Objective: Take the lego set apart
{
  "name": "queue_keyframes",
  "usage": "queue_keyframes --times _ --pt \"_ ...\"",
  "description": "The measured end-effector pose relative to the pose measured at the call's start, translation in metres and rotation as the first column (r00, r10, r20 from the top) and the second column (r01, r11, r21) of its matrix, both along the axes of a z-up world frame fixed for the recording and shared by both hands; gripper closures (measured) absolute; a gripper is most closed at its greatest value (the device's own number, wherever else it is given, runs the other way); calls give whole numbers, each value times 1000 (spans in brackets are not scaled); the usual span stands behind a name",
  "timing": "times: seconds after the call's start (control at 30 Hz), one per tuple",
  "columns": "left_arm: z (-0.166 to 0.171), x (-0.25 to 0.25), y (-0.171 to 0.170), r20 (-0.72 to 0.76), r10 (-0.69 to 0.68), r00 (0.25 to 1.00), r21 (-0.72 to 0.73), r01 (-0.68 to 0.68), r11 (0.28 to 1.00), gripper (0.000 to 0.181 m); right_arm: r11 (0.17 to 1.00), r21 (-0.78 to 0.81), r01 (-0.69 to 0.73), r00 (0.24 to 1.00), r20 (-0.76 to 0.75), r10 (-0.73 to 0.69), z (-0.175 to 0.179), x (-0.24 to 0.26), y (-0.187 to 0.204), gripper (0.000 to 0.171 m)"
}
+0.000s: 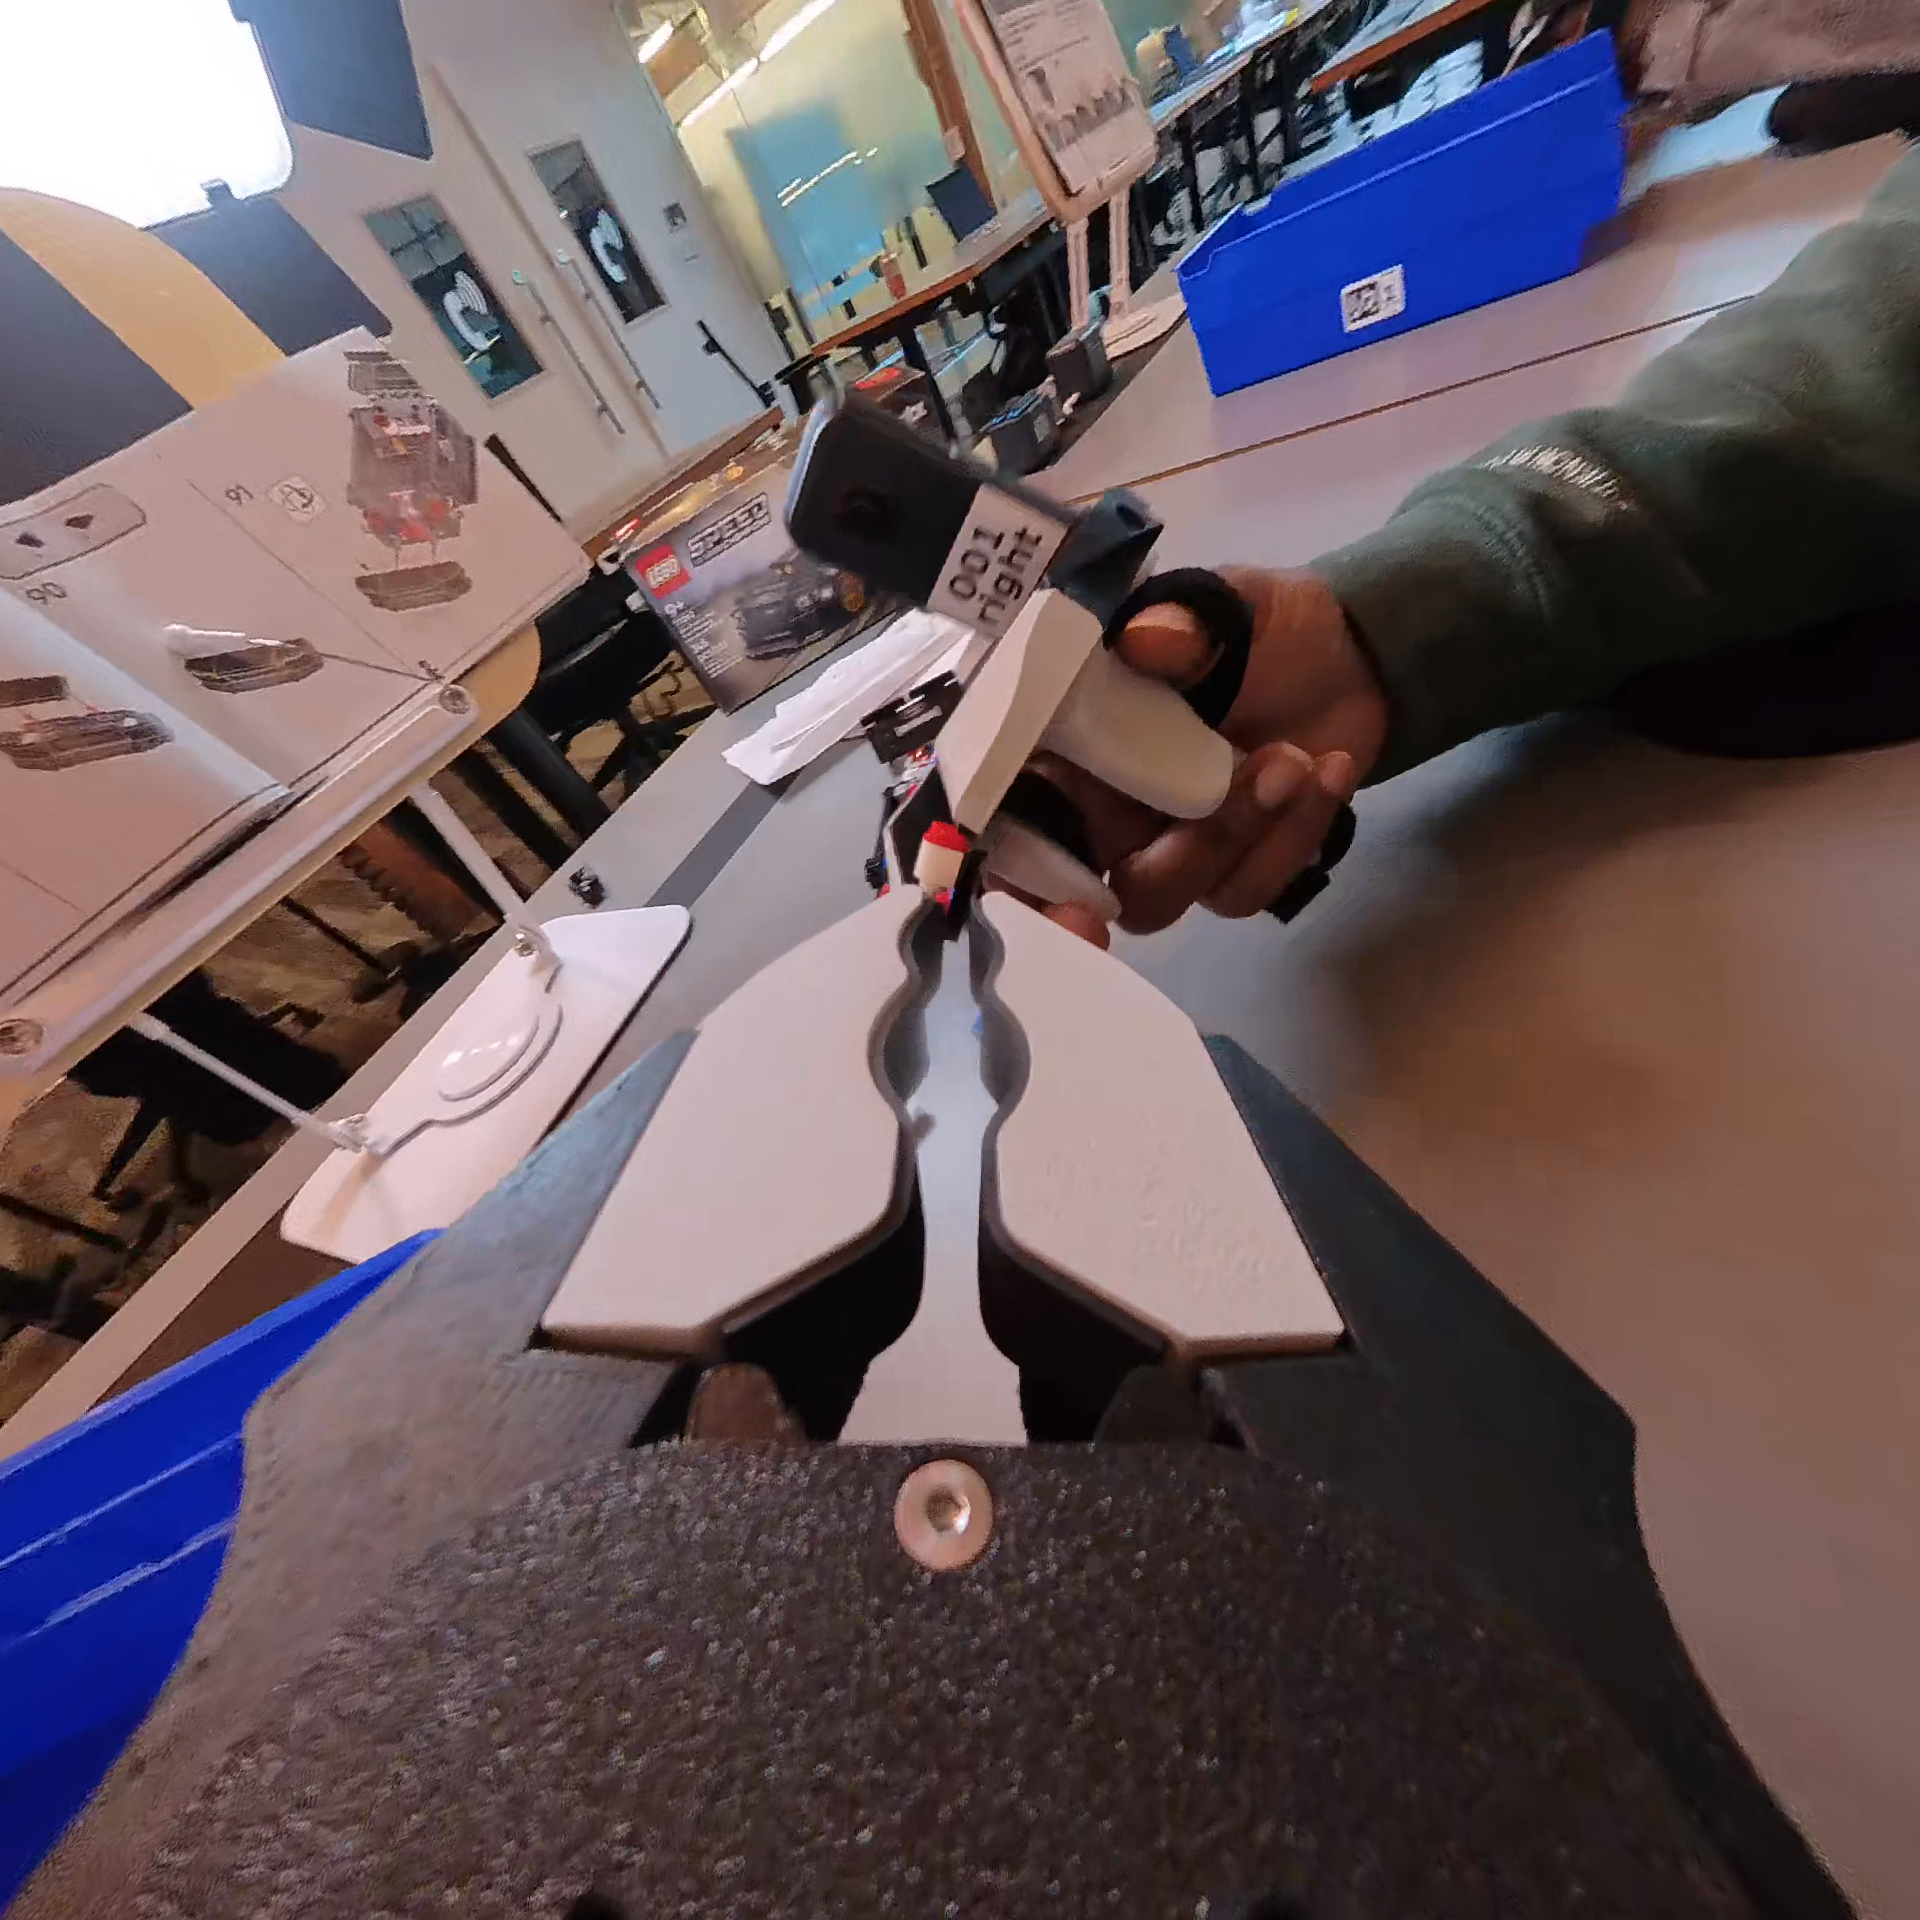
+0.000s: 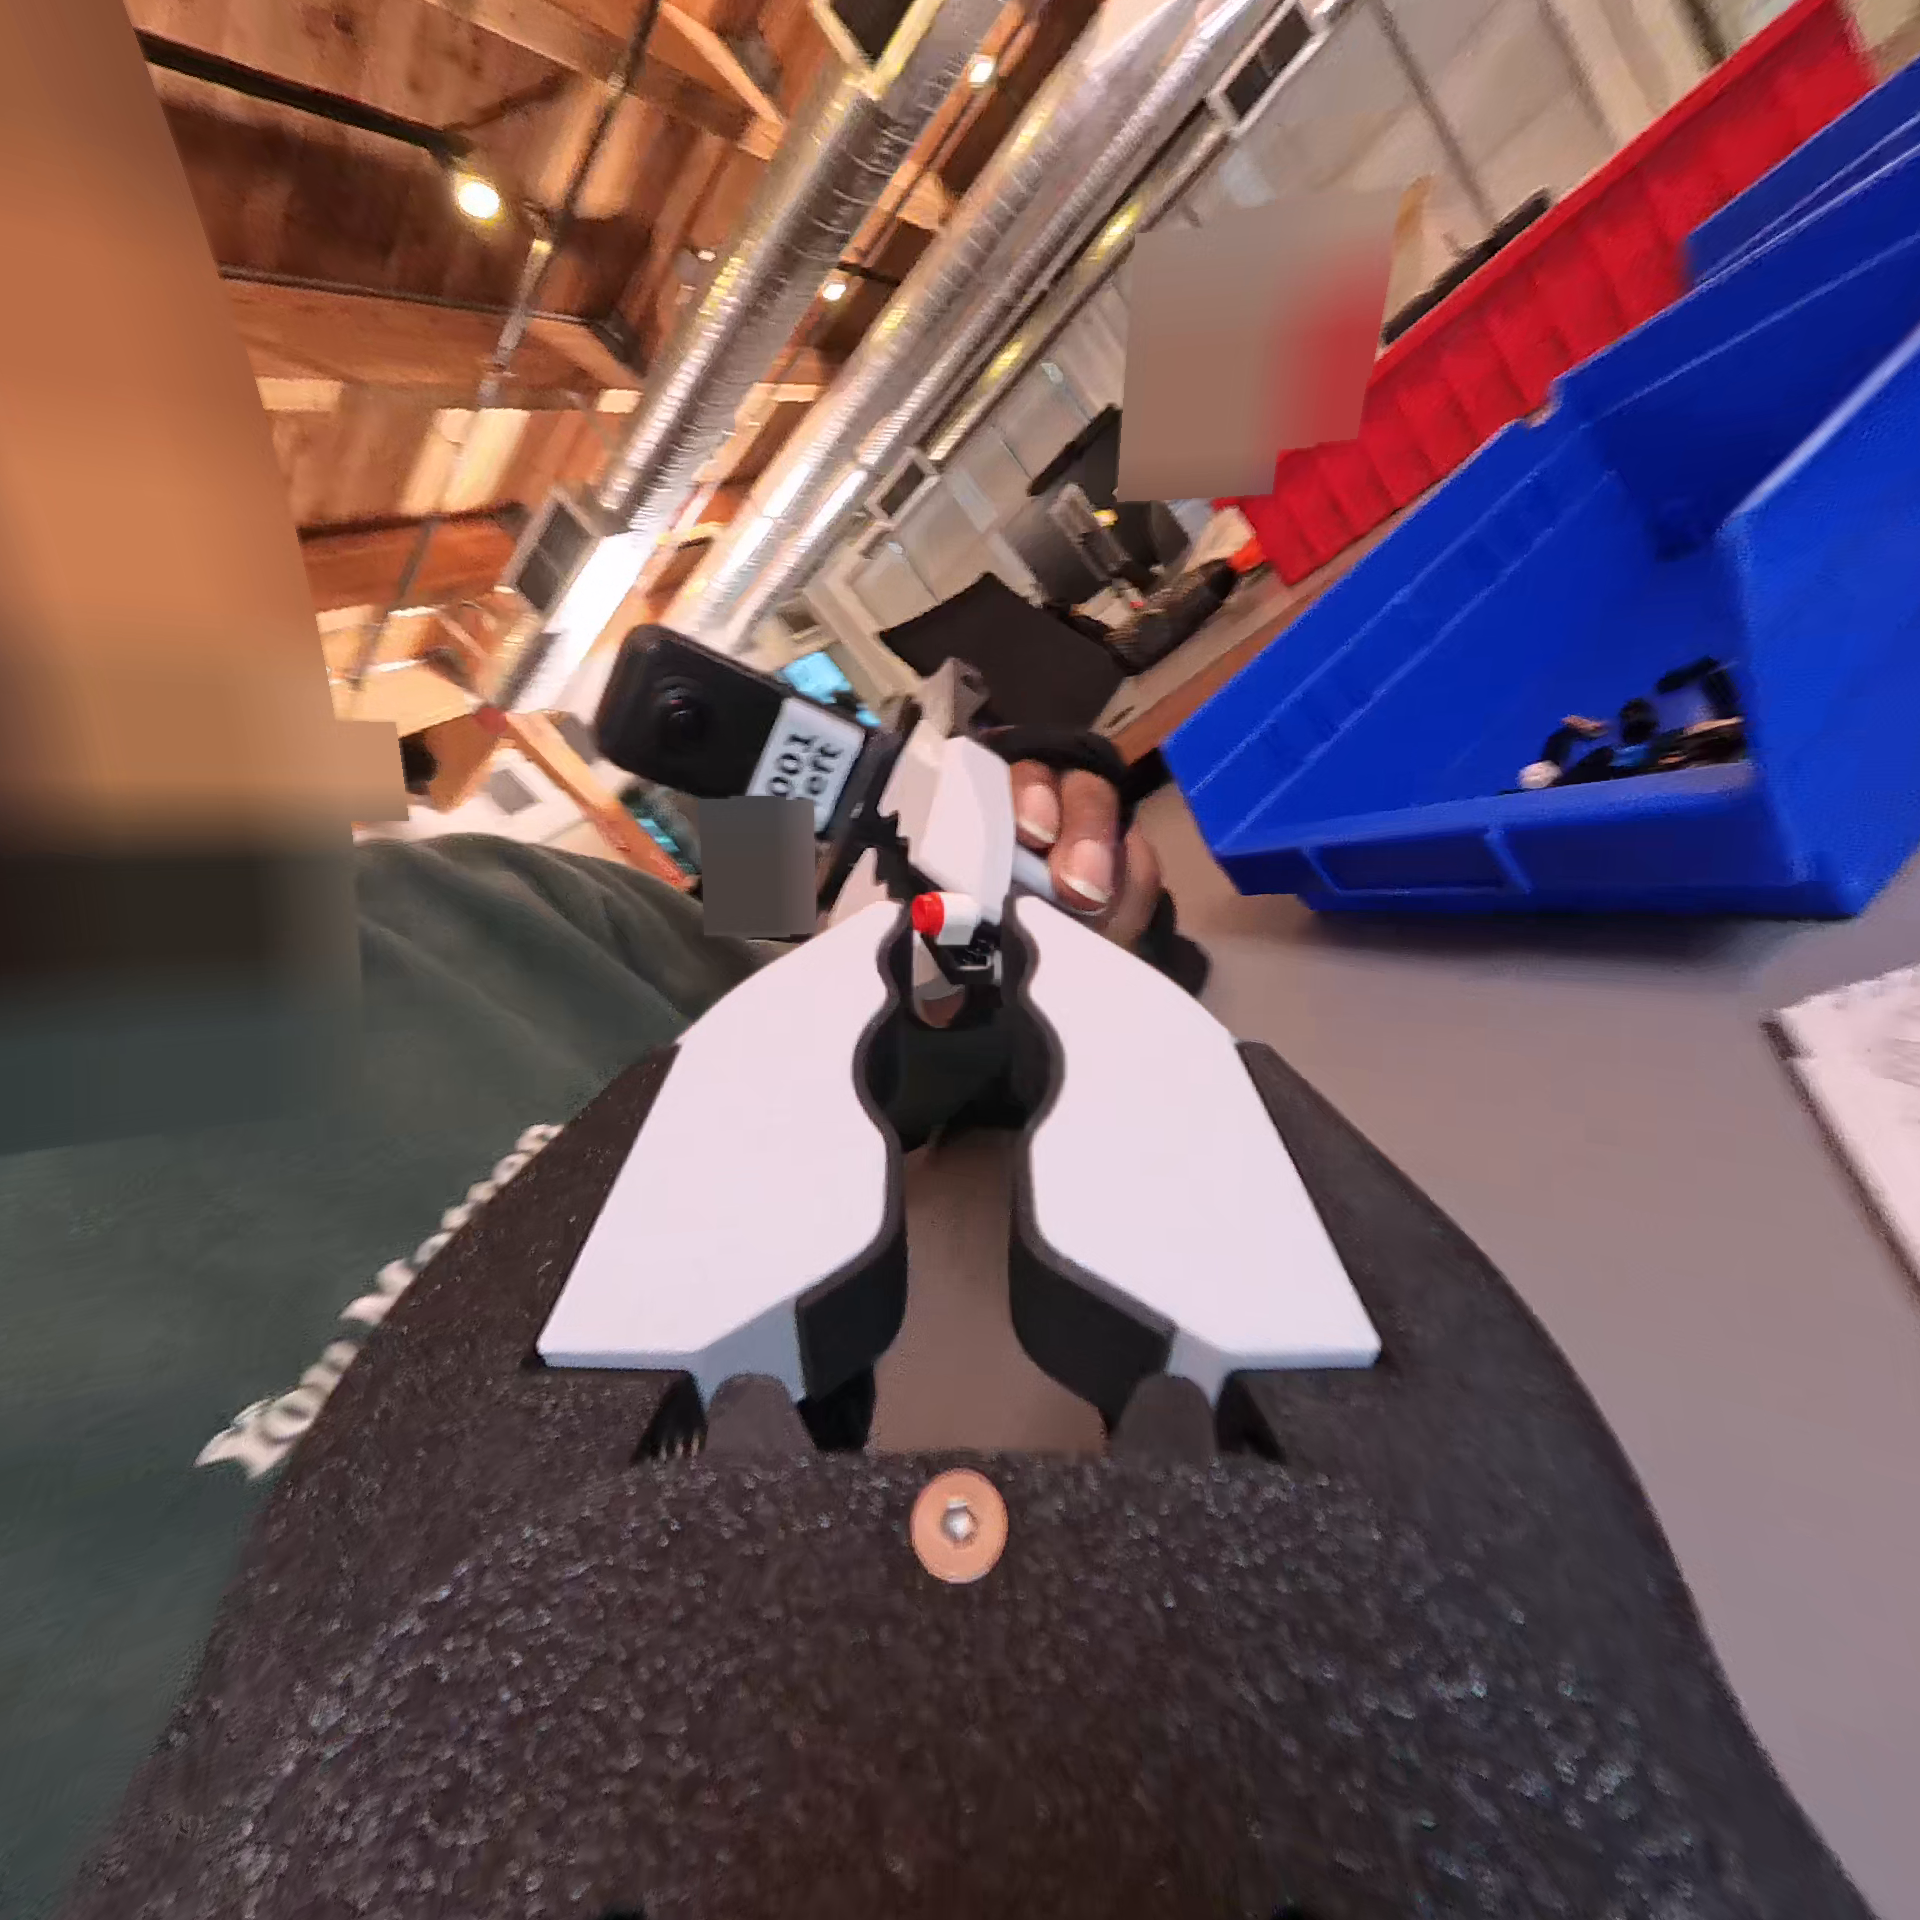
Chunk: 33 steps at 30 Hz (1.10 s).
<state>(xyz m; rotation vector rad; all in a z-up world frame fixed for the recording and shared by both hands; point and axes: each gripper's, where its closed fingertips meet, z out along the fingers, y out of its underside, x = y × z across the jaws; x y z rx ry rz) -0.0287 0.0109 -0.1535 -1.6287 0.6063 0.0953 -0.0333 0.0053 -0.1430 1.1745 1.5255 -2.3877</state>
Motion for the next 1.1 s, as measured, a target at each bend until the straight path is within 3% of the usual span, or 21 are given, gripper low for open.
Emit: queue_keyframes --times 0.1,0.2,0.37,0.67,0.83,1.1 --pt "-4 -13 3 -63 91 994 -25 -92 995 177 976 172 134 991 -52 -127 -1 -6 11 153" --pt "-12 -22 6 -149 161 976 -47 -170 984 177 888 372 270 962 -137 -235 -6 -12 15 153" --pt "-21 -21 8 -225 172 959 -63 -190 980 178 806 488 336 942 -153 -300 -19 -20 10 159" --pt "-22 -21 8 -290 184 939 -32 -202 979 177 834 458 310 949 -100 -298 -22 -19 12 164" --pt "-17 -17 7 -281 159 947 5 -164 987 164 894 376 243 969 -52 -241 -19 -15 6 164" --pt "-16 -11 5 -285 132 949 -13 -141 990 169 928 336 162 985 4 -174 -19 -11 -1 165"
